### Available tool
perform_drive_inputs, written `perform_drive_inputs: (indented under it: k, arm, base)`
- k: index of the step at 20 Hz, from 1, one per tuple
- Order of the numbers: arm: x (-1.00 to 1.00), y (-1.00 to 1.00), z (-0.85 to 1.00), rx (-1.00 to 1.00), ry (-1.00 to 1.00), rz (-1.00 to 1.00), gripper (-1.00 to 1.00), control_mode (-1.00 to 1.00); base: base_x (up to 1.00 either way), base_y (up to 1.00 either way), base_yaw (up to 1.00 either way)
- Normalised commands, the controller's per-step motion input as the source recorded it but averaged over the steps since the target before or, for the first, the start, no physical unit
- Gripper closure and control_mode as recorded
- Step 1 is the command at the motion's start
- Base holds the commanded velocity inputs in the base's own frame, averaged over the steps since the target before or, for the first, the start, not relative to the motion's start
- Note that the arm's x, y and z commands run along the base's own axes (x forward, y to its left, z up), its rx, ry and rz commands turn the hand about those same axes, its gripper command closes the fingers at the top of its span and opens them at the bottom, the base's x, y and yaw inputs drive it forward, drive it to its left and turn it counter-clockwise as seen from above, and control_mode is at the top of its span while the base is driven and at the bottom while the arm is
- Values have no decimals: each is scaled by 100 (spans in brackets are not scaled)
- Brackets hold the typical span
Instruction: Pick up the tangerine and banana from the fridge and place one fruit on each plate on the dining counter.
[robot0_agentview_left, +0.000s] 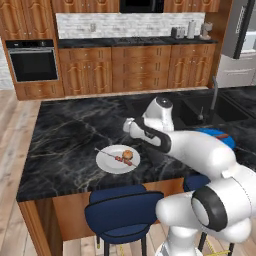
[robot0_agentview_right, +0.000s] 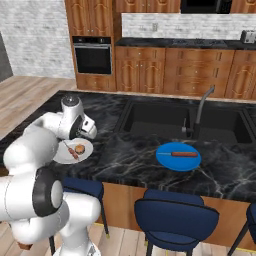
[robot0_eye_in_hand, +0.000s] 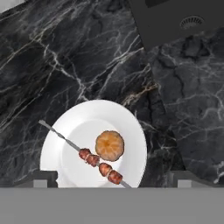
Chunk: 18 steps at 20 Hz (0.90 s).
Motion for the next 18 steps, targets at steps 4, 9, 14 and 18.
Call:
perform_drive_inputs:
  k: [4,9,14,18]
  arm:
    - [-68,-16,75,0,-14,0,-100,-100]
    - [-68,-13,79,0,-9,0,-100,-100]
    - [-94,-11,45,0,-6,0,-100,-100]
    - [-100,-13,47,0,-12,-2,-100,-100]
  base:
    - [0,0,0]
    - [0,0,0]
    - [0,0,0]
    - [0,0,0]
